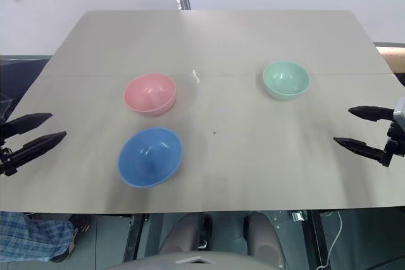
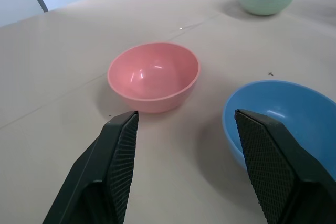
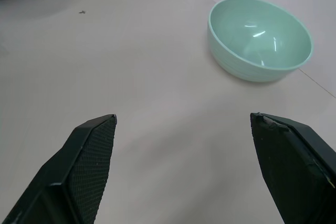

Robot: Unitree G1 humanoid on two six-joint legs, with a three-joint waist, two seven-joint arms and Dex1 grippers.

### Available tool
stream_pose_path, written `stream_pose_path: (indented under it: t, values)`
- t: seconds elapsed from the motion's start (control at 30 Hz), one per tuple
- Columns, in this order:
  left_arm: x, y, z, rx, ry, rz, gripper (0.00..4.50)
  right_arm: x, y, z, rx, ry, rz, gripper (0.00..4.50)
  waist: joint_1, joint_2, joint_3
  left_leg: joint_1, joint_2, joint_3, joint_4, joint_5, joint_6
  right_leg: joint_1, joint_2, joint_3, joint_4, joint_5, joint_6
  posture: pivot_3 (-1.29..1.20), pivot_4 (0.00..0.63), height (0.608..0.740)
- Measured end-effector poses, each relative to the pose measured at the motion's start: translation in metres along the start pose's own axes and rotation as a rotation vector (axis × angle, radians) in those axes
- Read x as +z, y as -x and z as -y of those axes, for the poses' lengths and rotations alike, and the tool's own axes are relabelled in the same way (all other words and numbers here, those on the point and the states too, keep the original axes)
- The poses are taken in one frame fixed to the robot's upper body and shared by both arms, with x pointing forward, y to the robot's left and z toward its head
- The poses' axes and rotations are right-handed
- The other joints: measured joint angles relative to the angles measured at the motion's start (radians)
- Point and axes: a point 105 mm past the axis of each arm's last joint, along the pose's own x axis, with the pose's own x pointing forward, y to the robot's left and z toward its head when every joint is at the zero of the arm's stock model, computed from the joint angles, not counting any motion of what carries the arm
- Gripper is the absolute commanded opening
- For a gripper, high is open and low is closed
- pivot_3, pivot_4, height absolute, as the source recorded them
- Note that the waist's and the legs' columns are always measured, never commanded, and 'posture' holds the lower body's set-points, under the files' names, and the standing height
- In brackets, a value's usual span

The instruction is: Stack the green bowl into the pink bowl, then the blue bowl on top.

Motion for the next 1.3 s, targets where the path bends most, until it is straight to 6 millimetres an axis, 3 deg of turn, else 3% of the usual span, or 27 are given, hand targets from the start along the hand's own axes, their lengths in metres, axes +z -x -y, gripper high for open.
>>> stream_pose_path:
  t: [0.2,0.37,0.67,1.0,1.3]
  values:
    - [-0.013,-0.008,-0.013,0.061,-0.029,-0.062,3.11,0.017,-0.010,-0.007,0.042,0.041,0.065,4.41,0.000,0.000,0.000,0.000,0.000,0.000,0.000,0.000,0.000,0.000,0.000,0.000,0.000,0.000,0.000,0.00,0.150,0.740]
    - [-0.015,-0.029,-0.026,0.063,-0.061,-0.078,3.11,0.049,-0.034,-0.019,0.106,0.074,0.221,4.41,0.001,0.000,0.000,0.000,0.000,0.000,0.000,0.000,0.000,0.000,0.000,0.000,0.000,0.000,0.000,0.00,0.150,0.740]
    - [-0.025,-0.061,-0.065,0.102,-0.280,-0.231,3.11,0.049,-0.042,-0.026,0.136,0.059,0.231,4.41,0.006,0.000,0.000,-0.001,-0.001,-0.001,-0.001,0.000,0.000,-0.001,0.000,-0.001,-0.001,0.000,0.000,0.00,0.150,0.740]
    - [-0.010,-0.108,-0.058,-0.204,-0.615,-0.234,3.11,0.048,-0.042,-0.025,0.137,0.056,0.231,4.41,0.003,-0.001,0.000,-0.004,-0.002,0.000,-0.002,0.002,-0.003,-0.003,0.001,-0.002,-0.001,0.000,0.000,0.00,0.150,0.740]
    - [-0.027,-0.123,-0.054,-0.361,-0.699,-0.325,3.11,0.046,-0.041,-0.024,0.125,0.051,0.225,4.41,-0.003,-0.001,0.001,-0.004,-0.002,0.001,0.001,0.001,-0.002,-0.004,0.004,-0.004,0.002,0.000,0.000,0.00,0.150,0.740]
